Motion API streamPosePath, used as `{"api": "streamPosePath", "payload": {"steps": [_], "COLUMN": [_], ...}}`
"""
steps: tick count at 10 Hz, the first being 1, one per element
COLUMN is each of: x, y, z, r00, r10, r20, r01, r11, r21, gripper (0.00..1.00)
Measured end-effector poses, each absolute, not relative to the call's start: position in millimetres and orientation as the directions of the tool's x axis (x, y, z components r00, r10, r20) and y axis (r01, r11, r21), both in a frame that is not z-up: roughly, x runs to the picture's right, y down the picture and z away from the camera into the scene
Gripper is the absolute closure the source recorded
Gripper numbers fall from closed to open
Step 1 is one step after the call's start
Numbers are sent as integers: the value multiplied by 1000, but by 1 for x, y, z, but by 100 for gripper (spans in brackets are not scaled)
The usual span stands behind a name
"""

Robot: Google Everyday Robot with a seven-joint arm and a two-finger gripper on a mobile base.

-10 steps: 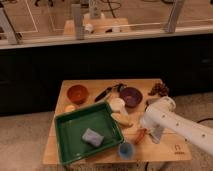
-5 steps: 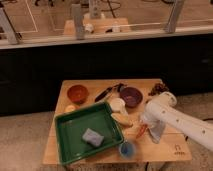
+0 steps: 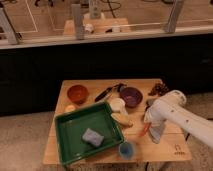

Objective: Place pepper in table surface

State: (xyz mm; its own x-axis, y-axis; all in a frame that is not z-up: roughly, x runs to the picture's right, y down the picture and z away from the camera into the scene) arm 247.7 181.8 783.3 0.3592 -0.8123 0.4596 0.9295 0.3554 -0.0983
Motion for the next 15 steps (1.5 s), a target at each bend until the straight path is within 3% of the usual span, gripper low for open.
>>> {"api": "streamPosePath", "payload": {"steps": [7,15], "x": [283,240], "y": [165,174], "z": [745,753], "r00": [381,268], "r10": [-822,-860], "r20": [424,434], "r01": [918,955], "r11": [391,298], "r21": [-67,2], "gripper": [100,100]}}
